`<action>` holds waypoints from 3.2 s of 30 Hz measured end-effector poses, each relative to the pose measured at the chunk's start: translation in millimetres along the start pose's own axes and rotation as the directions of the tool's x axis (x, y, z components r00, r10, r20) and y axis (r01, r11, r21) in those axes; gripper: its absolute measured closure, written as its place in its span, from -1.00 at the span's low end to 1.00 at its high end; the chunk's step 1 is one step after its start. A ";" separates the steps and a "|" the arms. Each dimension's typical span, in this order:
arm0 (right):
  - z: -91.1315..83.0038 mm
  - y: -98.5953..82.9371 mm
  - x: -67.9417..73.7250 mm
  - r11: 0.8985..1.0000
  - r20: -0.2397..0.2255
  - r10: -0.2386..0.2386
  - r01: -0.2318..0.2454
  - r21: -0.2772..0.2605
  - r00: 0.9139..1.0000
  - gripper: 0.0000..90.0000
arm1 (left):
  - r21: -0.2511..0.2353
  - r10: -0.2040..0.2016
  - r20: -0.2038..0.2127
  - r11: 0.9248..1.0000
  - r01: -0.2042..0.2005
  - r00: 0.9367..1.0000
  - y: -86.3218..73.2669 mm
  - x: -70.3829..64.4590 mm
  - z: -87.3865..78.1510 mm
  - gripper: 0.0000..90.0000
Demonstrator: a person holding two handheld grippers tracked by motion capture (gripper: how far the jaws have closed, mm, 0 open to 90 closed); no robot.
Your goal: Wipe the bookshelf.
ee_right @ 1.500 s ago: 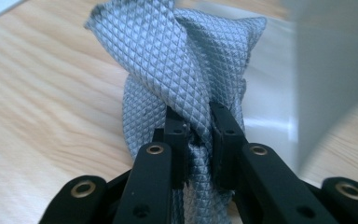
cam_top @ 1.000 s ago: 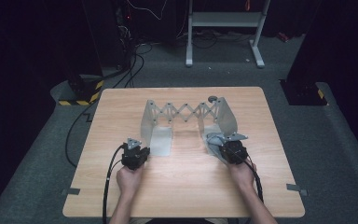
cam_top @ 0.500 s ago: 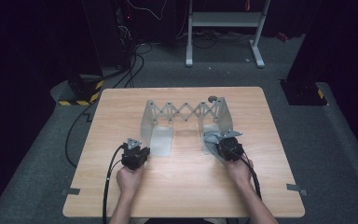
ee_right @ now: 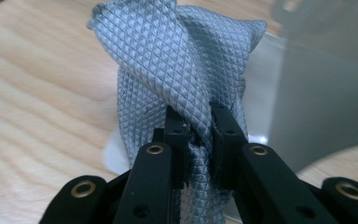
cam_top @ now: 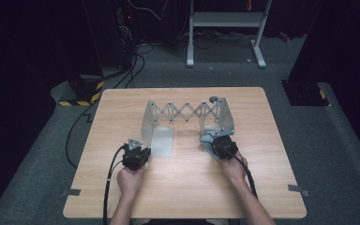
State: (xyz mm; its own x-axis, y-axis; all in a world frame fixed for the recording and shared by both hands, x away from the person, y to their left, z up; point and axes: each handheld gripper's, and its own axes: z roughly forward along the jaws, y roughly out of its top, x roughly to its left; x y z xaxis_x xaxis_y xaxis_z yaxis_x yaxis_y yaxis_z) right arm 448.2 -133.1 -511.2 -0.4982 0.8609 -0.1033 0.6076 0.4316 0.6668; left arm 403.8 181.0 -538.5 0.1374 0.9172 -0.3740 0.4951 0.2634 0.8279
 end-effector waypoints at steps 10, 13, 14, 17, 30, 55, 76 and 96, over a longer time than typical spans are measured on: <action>10.9 14.6 10.4 1.000 -0.030 -0.007 0.007 0.010 1.000 0.78 | -0.003 0.002 -0.003 1.000 -0.002 1.000 -0.2 -0.4 0.1 0.86; 11.2 16.5 1.7 1.000 -0.016 0.007 -0.007 0.020 1.000 0.78 | -0.005 0.004 -0.004 1.000 -0.004 1.000 -0.5 -0.9 0.2 0.85; 10.9 16.4 -2.2 1.000 0.005 0.007 -0.007 0.026 1.000 0.78 | -0.005 0.004 -0.004 1.000 -0.004 1.000 -0.5 -0.9 0.2 0.85; 10.2 16.1 -11.8 0.999 0.025 0.018 -0.019 0.044 1.000 0.78 | -0.005 0.006 -0.005 1.000 -0.006 1.000 -0.6 -1.0 0.2 0.85; 15.4 21.9 -3.7 1.000 -0.002 0.009 -0.009 0.029 1.000 0.79 | -0.003 0.005 -0.003 1.000 -0.005 1.000 -0.3 -0.4 0.1 0.86; 28.7 41.8 3.1 0.999 -0.009 0.012 -0.012 0.053 1.000 0.79 | -0.013 0.002 -0.005 1.000 -0.002 1.000 -0.6 -1.5 0.8 0.85; 34.2 41.4 -18.6 0.994 0.062 0.098 -0.100 0.041 0.993 0.79 | -0.004 0.005 -0.003 1.000 -0.005 1.000 -0.3 -0.6 0.2 0.85; 44.1 52.8 -17.1 0.986 -0.002 0.163 -0.163 0.034 0.987 0.79 | -0.003 0.006 -0.004 1.000 -0.006 1.000 -0.3 -0.6 0.1 0.85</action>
State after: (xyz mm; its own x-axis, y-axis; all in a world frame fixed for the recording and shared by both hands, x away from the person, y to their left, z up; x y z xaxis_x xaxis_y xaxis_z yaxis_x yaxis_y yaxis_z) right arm 516.1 -113.2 -506.8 -0.3937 0.9192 0.0088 0.7012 0.2941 0.6495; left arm 403.6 180.4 -538.6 0.1374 0.9199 -0.3673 0.4918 0.2585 0.8315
